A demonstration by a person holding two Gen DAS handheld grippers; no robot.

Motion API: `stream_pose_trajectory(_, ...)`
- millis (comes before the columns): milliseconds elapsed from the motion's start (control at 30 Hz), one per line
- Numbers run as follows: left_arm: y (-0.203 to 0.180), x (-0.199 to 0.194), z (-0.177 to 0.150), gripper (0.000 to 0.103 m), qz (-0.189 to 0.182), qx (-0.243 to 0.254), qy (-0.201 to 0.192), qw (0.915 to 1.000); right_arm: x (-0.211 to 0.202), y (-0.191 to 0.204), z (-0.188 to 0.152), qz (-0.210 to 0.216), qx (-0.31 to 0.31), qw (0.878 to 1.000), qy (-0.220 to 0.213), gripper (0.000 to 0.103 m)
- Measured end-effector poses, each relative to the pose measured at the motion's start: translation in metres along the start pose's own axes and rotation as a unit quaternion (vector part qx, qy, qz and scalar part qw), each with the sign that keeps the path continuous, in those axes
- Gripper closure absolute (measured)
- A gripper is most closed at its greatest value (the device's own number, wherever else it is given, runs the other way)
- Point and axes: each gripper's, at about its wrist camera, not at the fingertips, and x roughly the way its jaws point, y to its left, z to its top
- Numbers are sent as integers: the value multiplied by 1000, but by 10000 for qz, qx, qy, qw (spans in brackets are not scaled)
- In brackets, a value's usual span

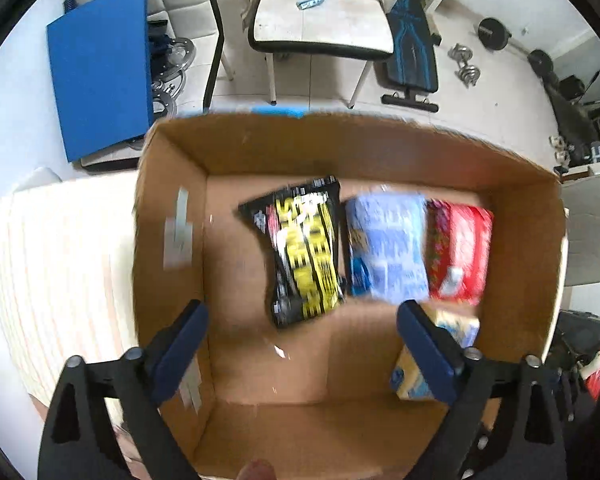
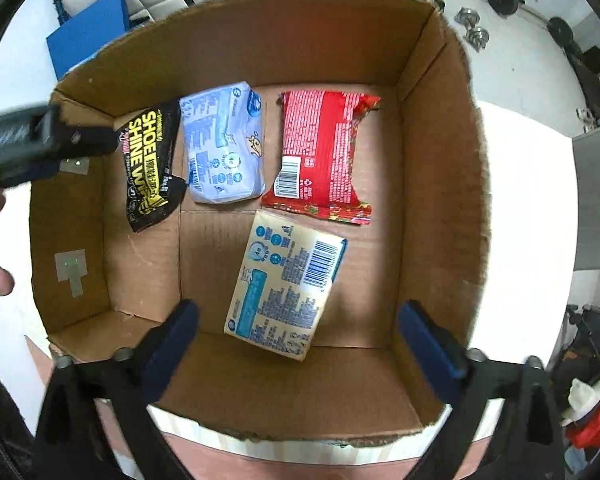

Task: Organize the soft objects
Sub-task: 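Place the milk carton in the box with the right tool while the left tool drops the wipe pack there, then grasp the orange bag with the left tool while the right tool grasps the green bag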

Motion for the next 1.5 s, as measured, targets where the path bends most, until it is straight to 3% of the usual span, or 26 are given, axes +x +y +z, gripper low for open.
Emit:
stream_pose_trajectory(300,-2,-42,-76,4,152,-142,-795,9966,-37,-6,-33,-209,-109,9963,-821,0)
stream_pose_trajectory(700,-18,-104,-152,4,556,-294,-1791,9818,-98,-10,-96,-124,-149,9849,-1718,0)
stream_pose_trajectory(967,-24,-123,-179,4,623,-224,-2025,9770,-136,-16,-124,-42,-176,9768,-2132,0)
stream_pose_trajectory(1133,-14,-120,-190,4,593,-293,-1948,9786,-138,-14,-133,18,-269,9786,-2041,0)
stream_pose_trajectory(1267,2,-87,-204,4,820,-294,-1592,9834,-108,-8,-141,74,-891,9841,-1535,0)
stream_pose_trajectory(1367,17,-41,-214,4,694,-321,-1049,9915,-63,4,-147,-383,-1518,9828,-976,0)
stream_pose_trajectory(1500,34,10,-216,4,494,-408,-531,9965,12,23,-152,-952,-2245,9695,-227,0)
